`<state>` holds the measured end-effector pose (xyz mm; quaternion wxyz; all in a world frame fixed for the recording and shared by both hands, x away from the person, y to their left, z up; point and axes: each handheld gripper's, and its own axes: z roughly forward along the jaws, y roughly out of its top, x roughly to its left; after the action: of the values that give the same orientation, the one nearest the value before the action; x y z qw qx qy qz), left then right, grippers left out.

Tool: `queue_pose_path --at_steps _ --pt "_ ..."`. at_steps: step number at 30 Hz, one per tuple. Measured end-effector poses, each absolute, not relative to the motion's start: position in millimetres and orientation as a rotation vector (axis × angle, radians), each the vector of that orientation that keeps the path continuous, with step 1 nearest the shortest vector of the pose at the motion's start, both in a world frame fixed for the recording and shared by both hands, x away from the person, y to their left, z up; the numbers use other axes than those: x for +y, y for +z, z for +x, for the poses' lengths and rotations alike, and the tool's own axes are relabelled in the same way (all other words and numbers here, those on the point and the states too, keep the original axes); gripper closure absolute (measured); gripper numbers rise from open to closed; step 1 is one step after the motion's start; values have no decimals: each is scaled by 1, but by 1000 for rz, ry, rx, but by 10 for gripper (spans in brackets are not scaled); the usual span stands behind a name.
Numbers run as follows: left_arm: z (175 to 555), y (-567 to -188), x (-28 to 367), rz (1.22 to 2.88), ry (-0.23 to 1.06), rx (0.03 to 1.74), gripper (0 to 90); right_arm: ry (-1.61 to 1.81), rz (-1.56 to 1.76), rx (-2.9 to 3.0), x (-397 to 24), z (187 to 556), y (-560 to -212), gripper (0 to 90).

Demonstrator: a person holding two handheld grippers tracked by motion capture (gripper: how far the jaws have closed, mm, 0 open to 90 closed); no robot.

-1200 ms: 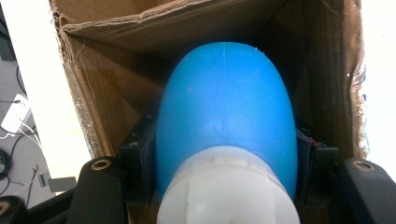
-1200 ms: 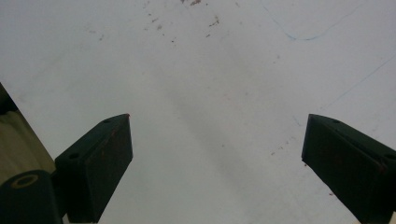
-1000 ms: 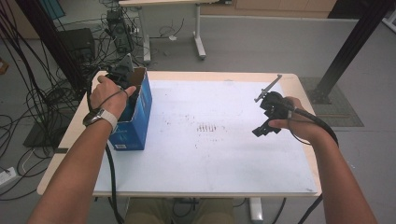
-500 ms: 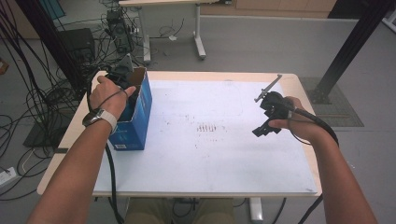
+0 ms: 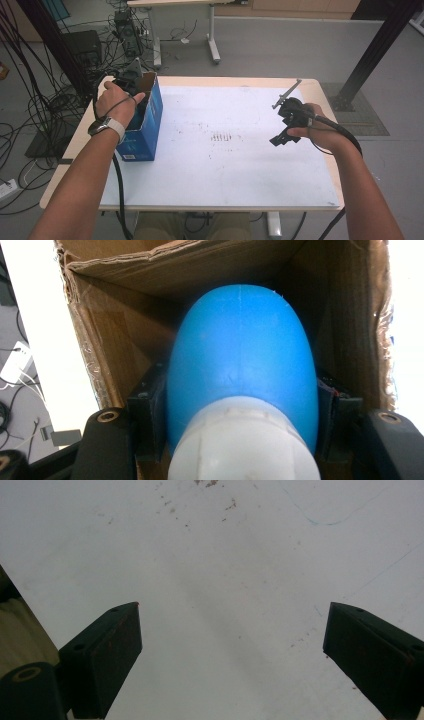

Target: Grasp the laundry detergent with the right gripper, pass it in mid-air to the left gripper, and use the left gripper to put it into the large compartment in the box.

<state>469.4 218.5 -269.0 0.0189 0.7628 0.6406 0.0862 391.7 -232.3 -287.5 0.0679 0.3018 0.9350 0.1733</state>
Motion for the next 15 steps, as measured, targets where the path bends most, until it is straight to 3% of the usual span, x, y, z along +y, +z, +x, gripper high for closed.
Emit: queue_pose_path --at_steps 15 --pt "468 -269 218 2365 275 1984 375 520 909 2813 -233 390 -286 87"
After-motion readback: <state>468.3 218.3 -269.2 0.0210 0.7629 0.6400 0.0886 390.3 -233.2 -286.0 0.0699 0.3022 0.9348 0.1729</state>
